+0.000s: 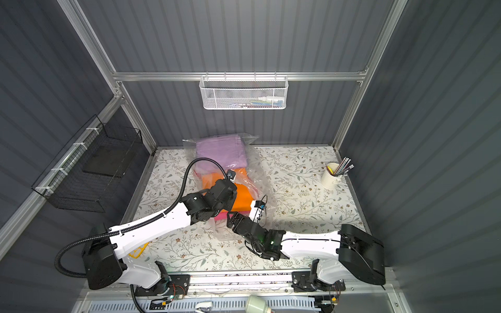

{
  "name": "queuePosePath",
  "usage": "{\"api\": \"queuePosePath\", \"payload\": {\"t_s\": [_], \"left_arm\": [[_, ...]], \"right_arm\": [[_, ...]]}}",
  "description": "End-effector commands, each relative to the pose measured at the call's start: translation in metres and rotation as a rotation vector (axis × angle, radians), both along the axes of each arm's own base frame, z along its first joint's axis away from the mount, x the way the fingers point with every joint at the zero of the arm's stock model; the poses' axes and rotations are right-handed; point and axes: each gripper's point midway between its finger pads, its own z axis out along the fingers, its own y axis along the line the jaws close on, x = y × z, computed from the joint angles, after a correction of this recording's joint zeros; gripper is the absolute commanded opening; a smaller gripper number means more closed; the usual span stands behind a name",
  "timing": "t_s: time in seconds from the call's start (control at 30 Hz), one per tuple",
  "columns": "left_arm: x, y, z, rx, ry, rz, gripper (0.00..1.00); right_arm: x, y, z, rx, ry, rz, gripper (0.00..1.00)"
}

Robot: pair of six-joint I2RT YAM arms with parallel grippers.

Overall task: Take the trousers out of the vacuum bag
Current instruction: Take out the trousers from the vacuum bag.

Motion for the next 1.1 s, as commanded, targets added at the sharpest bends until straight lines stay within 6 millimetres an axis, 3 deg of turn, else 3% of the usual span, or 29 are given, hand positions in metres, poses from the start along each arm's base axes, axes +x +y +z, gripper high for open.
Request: {"api": "queuePosePath", "payload": {"t_s": [0.0, 0.43, 0.77, 1.07], "left_arm": [[0.003, -0.012, 0.03, -0.073, -0.046, -0.04, 0.0], [-0.003, -0.006, 0.04, -0.097, -0.059, -0.053, 0.0], [-0.006, -0.002, 0.038, -0.107, -0.055, -0.049, 0.0], [-0.007, 0.003, 0.03, -0.095, -0.042, -0.029, 0.0]], "right_arm": [[0.008, 0.015, -0.001, 0.017, -0.006, -0.001, 0.9], [0.052, 0.016, -0.027, 0.101, 0.003, -0.057, 0.88], [0.084, 0.012, -0.034, 0.155, 0.01, -0.086, 0.88], [0.103, 0.012, 0.005, 0.209, -0.073, -0.072, 0.87]]}}
